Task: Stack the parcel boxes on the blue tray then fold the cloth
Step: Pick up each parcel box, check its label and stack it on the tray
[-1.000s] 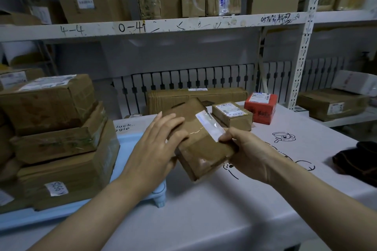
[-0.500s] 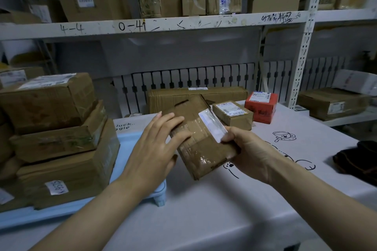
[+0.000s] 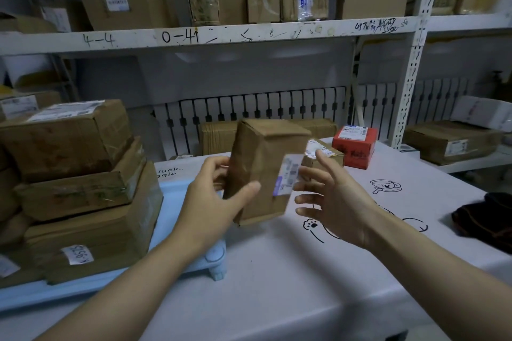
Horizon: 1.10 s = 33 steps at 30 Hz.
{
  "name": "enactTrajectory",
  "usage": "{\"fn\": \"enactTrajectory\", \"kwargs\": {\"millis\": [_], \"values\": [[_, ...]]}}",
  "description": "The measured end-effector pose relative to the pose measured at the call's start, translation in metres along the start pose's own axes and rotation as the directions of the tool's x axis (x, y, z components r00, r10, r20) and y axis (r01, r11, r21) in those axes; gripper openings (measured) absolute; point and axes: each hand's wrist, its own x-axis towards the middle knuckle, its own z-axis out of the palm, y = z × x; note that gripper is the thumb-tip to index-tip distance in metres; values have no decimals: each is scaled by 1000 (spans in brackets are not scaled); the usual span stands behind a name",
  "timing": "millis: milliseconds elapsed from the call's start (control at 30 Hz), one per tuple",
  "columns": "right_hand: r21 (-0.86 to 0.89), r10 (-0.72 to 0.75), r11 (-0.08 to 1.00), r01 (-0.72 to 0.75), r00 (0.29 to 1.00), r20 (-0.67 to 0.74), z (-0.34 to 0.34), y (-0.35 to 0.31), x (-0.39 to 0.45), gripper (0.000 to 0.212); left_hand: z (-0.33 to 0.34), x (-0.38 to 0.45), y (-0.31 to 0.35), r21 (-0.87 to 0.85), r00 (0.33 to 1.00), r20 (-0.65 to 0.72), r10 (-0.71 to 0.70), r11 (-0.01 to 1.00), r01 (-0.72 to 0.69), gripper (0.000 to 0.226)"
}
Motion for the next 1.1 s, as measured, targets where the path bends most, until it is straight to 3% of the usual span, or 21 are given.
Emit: {"fn": "enactTrajectory", "kwargs": {"millis": [100,167,300,567,800,867,1000,1100], "values": [[-105,-54,993,57,998,33,2,0,0,52,1,7,3,-250,975,11,-222,944,218,33],[-133,-83,987,90,995,51,3,1,-2,42,0,7,4,-266,959,33,-283,922,281,35],[-164,-107,978,128,985,135,7,1,-4,42,-3,8,1,-268,925,72,-374,885,379,49],[-124,-79,987,100,984,162,13,-2,-8,46,-10,6,7,-315,889,112,-445,832,456,40],[-70,-118,990,125,989,91,37,-20,-7,39,-22,10,23,-395,911,109,-398,824,407,36],[-42,-138,989,141,989,62,50,-27,-6,32,-30,12,31,-400,932,75,-356,845,355,46],[-26,-178,983,180,983,48,77,-41,-8,24,-49,11,45,-316,969,-51,-241,924,213,59],[-35,-208,977,211,976,64,98,-47,-8,20,-66,6,53,-242,983,-87,-160,961,135,48]]}}
